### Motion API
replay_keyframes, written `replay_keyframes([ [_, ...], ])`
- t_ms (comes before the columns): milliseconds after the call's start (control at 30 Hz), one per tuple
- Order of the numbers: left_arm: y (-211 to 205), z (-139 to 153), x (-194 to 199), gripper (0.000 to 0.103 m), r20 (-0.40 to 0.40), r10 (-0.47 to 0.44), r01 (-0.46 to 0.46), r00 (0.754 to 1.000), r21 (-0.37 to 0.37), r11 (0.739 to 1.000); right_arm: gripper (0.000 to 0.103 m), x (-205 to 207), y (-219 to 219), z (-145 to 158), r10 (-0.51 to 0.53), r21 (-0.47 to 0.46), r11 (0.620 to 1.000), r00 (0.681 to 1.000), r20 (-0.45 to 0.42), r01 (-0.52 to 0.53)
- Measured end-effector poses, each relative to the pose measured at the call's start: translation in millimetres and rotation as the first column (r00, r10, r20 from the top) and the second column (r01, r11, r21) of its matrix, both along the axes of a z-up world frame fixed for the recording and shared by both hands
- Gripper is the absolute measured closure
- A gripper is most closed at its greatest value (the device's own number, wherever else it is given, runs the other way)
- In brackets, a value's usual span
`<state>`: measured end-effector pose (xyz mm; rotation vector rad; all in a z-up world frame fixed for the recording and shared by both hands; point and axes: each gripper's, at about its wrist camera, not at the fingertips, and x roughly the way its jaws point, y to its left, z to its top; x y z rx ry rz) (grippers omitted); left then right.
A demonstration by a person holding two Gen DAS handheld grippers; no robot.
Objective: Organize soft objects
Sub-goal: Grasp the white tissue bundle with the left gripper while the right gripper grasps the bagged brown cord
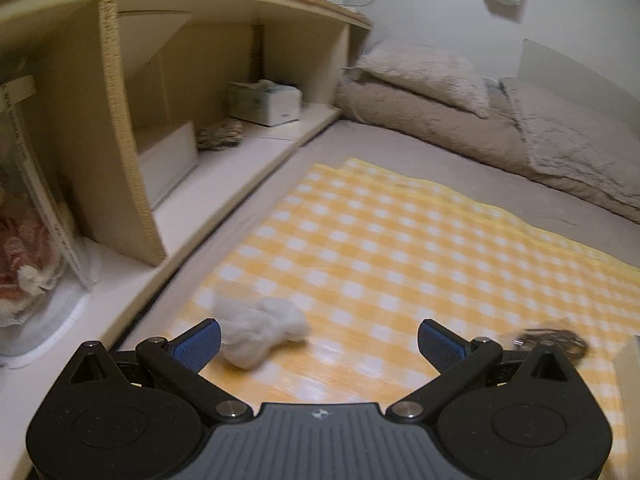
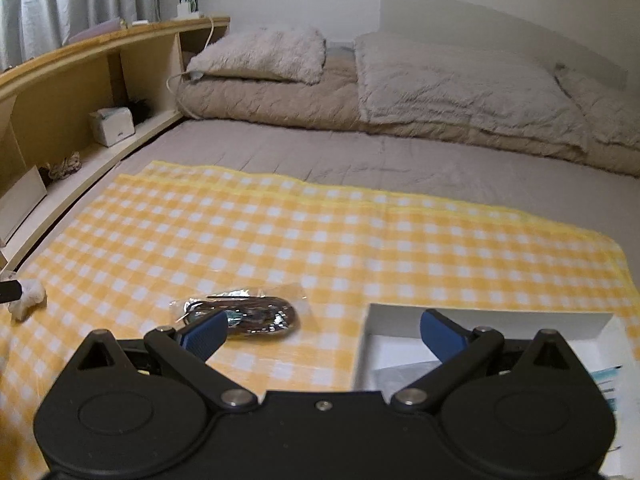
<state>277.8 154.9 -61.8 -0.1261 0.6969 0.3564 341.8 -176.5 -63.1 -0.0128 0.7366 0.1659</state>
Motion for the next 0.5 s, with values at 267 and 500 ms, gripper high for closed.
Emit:
replay_keyframes([
  [267, 28.6, -16.4, 10.6, 0.0, 0.013, 0.054, -0.055, 0.998, 0.017, 0.998, 0.0, 31.6, 31.3, -24.1, 0.006, 0.033, 0.999, 0.997, -0.072, -0.004],
  [500, 36.6, -32.1, 24.5, 0.001, -0.015, 0.069, -0.069, 0.997, 0.018, 0.997, 0.0, 58.3, 52.2, -50.7, 0.045, 0.068, 0.997, 0.995, -0.092, -0.039],
])
